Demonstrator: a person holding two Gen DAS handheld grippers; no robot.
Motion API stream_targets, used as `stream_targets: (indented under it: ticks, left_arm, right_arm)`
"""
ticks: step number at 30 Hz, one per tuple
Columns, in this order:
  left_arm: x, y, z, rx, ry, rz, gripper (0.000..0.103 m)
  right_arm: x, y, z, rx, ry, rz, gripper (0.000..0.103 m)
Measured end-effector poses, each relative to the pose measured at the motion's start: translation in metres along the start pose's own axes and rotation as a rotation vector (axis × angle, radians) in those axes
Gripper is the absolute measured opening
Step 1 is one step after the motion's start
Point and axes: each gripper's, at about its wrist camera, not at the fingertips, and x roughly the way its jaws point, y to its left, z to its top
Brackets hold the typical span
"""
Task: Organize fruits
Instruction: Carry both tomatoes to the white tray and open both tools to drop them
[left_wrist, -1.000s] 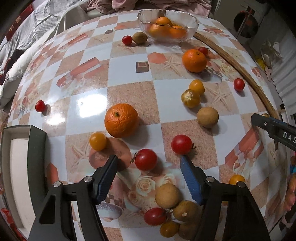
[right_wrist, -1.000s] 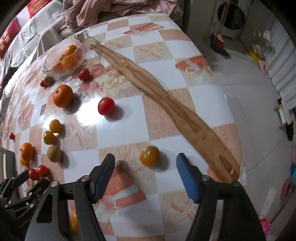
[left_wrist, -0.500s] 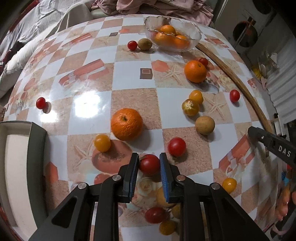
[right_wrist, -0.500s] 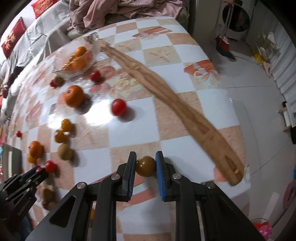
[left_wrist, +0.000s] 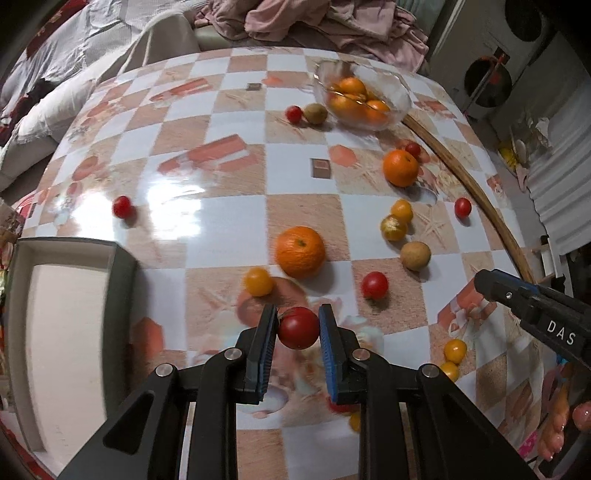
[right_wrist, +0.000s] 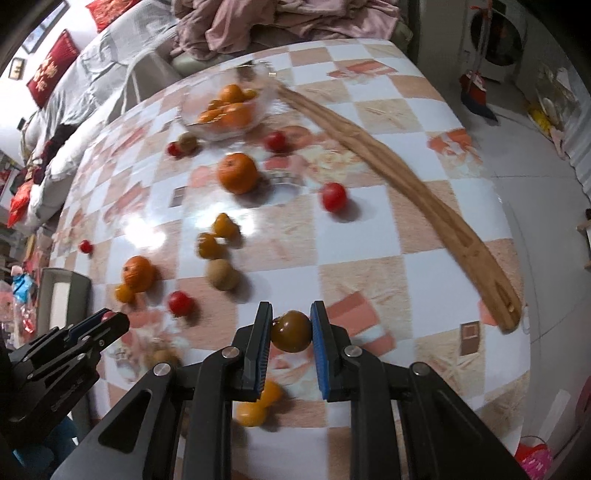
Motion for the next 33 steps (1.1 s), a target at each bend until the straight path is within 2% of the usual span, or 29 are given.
stream_targets:
  ticks: [6,19,27,33]
  left_arm:
    - [-0.017,0.037,-0.004,-0.041,-0.016,0.018,0.025]
    - [-0.047,0.139,-0.022,-0.173,-0.046,0.096,0.025]
    - [-0.047,0.21,-0.041,-0.241,-0.028,0.183,0.025]
    - [-0.035,0.246,-0.053,-0.26,0.009,0.233,0.025]
  right_arm:
    - [-0.002,0.046,0.003,-0.061,0.0,0.041,0.023]
    - [0.009,0.177,0.0,-0.242,0.022,0.139,0.023]
    - [0.024,0.259,-0.011,-0.348,0.052,0.203,0.023]
    - [0.051,0.304,-0.017,-0.385,0.103,0.221,0.023]
